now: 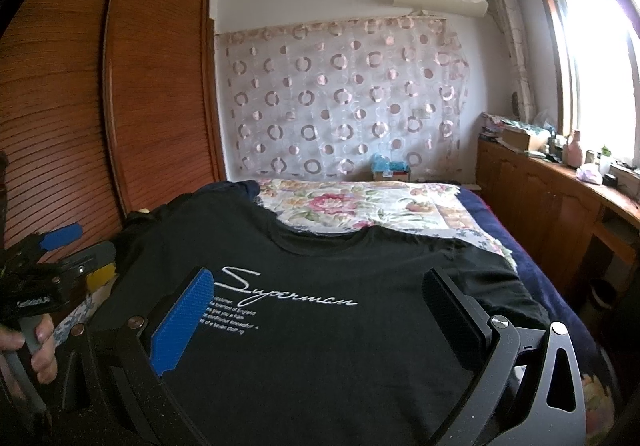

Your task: Fold small clothes

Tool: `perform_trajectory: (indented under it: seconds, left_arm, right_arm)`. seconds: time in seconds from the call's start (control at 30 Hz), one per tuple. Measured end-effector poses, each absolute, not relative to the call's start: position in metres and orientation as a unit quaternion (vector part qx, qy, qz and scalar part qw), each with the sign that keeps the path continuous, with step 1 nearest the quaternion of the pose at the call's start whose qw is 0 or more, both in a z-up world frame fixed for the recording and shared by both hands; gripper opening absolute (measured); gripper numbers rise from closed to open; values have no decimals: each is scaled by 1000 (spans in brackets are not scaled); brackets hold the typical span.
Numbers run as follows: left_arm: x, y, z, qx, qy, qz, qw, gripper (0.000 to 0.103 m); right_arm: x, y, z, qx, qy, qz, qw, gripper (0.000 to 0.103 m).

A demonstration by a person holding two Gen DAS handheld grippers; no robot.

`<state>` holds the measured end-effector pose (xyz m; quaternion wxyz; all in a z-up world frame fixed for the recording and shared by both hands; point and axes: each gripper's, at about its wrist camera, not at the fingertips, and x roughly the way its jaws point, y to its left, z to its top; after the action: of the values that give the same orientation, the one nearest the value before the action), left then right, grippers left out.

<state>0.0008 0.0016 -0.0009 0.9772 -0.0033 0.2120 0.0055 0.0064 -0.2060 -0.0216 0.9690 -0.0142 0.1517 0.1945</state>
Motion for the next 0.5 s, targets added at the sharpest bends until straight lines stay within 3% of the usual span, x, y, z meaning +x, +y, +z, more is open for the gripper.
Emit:
perform_trajectory:
  seconds: [0.5]
  left_arm:
    - [25, 52, -20, 4, 252, 29, 967, 103]
  right_arm:
    - [25, -207, -19, -36, 182, 244, 952, 103]
